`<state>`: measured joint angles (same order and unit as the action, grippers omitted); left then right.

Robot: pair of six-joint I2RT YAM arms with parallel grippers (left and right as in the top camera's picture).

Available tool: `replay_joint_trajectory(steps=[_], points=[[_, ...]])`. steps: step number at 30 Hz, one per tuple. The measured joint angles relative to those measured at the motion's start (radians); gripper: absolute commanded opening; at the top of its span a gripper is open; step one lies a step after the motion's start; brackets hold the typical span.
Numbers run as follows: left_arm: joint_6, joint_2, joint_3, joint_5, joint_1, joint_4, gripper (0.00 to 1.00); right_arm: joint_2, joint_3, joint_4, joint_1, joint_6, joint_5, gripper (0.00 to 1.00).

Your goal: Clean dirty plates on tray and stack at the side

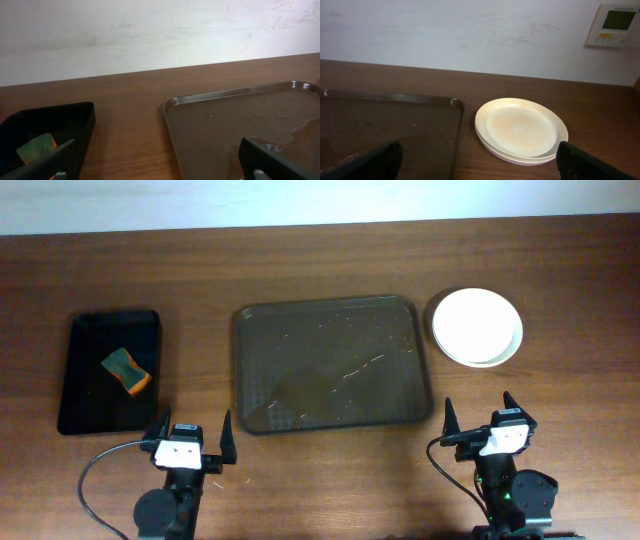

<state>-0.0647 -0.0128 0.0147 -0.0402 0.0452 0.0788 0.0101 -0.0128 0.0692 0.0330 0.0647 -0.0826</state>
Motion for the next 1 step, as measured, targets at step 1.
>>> replay_joint_trajectory(steps=[1], points=[[0.0, 0.0, 0.0, 0.0, 0.0, 0.0, 1.0, 0.0, 0.0, 0.0, 0.0, 0.0, 0.0, 0.98]])
